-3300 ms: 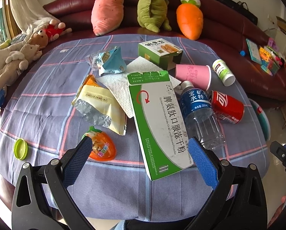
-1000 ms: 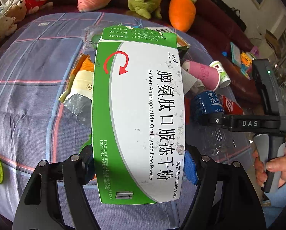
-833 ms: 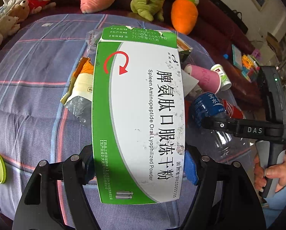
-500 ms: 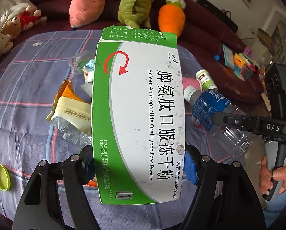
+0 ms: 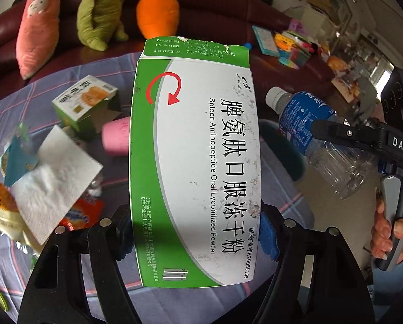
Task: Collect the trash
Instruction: 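Carry both items over the teal bin and open both tools to drop them, then move both open tools back over the table toward the cup and can, then grasp the red cola can with the right tool while the left tool grasps the pink cup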
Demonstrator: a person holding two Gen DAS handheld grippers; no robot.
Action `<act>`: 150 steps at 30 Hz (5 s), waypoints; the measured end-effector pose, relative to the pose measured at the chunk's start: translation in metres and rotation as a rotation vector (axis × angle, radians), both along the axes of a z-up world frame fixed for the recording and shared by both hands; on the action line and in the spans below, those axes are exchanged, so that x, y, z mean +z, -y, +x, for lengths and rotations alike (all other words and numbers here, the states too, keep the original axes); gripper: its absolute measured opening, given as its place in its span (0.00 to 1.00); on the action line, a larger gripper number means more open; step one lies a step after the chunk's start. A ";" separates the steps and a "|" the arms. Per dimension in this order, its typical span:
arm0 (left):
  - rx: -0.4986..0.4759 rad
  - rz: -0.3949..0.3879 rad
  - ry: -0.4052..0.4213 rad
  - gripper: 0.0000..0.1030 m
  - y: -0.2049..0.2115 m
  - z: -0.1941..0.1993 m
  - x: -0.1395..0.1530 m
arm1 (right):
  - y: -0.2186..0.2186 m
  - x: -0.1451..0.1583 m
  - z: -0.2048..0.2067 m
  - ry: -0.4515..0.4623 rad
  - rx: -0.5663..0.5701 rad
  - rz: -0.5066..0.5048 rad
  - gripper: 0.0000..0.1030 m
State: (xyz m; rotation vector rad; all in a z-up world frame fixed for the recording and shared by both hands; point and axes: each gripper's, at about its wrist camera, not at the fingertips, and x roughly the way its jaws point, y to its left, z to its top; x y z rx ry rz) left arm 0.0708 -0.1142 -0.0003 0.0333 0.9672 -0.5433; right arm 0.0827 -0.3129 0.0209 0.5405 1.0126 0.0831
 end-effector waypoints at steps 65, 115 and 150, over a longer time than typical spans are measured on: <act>-0.134 0.094 -0.186 0.90 0.213 0.108 -0.076 | 0.198 -0.138 0.011 -0.229 -0.300 0.083 0.66; 0.079 0.056 -0.075 0.91 -0.110 0.082 -0.055 | -0.121 -0.070 0.087 -0.240 0.450 -0.401 0.81; -0.374 0.320 0.063 0.91 -0.028 0.136 -0.042 | -0.088 -0.069 0.096 -0.310 0.354 -0.173 0.46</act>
